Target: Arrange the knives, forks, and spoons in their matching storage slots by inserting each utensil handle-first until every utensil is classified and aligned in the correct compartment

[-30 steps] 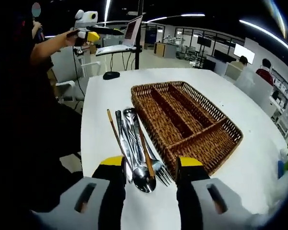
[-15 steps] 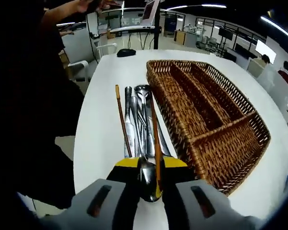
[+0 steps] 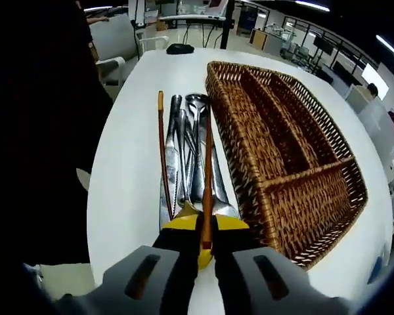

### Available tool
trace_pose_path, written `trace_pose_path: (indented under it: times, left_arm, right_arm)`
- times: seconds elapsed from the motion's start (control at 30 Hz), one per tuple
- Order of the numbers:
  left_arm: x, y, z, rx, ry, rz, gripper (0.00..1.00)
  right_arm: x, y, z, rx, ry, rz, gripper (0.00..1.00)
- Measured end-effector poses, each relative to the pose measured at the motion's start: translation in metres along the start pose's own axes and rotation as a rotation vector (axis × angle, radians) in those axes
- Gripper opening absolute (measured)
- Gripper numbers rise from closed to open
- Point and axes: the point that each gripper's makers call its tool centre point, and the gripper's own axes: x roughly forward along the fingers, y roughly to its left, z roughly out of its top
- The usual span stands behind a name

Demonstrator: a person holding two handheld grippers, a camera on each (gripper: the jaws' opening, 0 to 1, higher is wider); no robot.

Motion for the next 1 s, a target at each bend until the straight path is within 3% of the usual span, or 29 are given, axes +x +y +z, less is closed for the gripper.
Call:
trace_pose_path:
  times: [0.27, 0.5, 0.67, 0.8, 0.93, 1.0]
  left_arm:
    - [0.013, 0.014, 0.001, -0.015, -0.019, -0.024, 1.0]
    - [0.025, 0.029, -0.004, -0.011, -0.031, -0.154, 1.0]
    - [0.029, 0.035, -0.008, -0.011, -0.025, -0.221, 1.0]
    - [0.034, 0.031, -0.003, 0.005, -0.032, -0.203, 1.0]
    - [0.032, 0.031, -0.002, 0.006, -0.005, -0.094, 1.0]
    - [0.026, 0.022, 0.007, 0.001, -0.028, -0.078, 1.0]
  right_arm:
    - [-0.007, 0.001, 0.014, 0.009, -0.025, 0.041, 0.03]
    - [-0.032, 0.001, 0.023, 0.005, 0.083, 0.012, 0.02]
    - [-0.044, 0.006, 0.03, 0.002, 0.117, -0.009, 0.02]
    - [-0.052, 0.005, 0.036, -0.003, 0.103, -0.034, 0.01]
    - [-0.069, 0.012, 0.047, 0.019, 0.034, -0.004, 0.01]
    - [-0.08, 0.009, 0.046, 0.002, 0.003, -0.022, 0.01]
